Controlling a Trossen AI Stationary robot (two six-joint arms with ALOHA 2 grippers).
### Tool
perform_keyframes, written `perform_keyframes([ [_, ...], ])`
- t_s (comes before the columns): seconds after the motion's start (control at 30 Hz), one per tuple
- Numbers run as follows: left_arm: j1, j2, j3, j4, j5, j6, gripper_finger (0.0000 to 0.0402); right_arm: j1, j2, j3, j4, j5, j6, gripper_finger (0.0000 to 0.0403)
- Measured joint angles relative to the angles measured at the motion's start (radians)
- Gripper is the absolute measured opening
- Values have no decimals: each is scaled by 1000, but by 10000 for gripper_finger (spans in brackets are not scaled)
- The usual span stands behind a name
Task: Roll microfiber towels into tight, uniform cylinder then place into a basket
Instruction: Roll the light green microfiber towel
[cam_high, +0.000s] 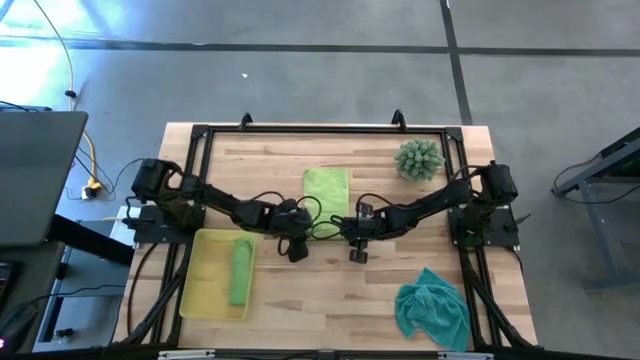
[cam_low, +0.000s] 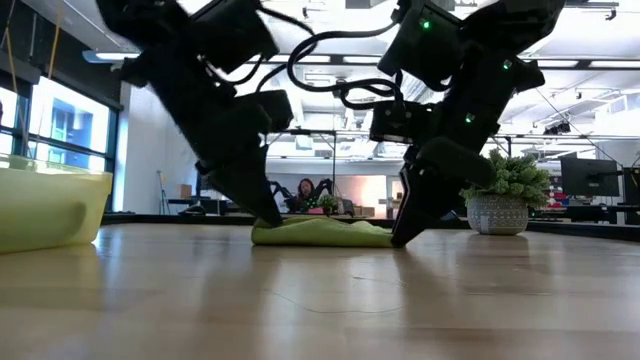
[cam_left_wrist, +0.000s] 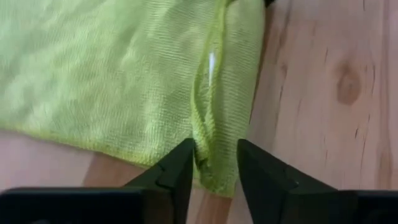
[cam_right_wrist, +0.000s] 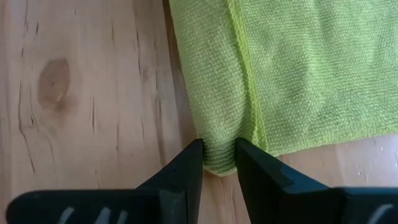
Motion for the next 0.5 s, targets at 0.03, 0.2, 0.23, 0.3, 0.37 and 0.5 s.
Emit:
perform_keyframes([
  [0.03, 0, 0, 20, -40, 0, 35, 123, 0, 0, 0, -4, 0, 0, 87],
  [0.2, -5, 0, 113, -247, -5, 159, 145, 0, 0, 1, -17, 0, 20, 87],
  [0.23, -8, -1, 127, -277, -6, 176, 146, 0, 0, 1, -17, 0, 20, 87],
  [0.3, -19, -2, 150, -324, -6, 195, 146, 0, 0, 1, -19, 0, 23, 87],
  [0.37, -36, -2, 165, -345, 10, 195, 144, 0, 0, 1, -19, 0, 27, 87],
  [0.5, -83, 2, 163, -308, 40, 227, 140, 0, 0, 1, -20, 0, 26, 87],
])
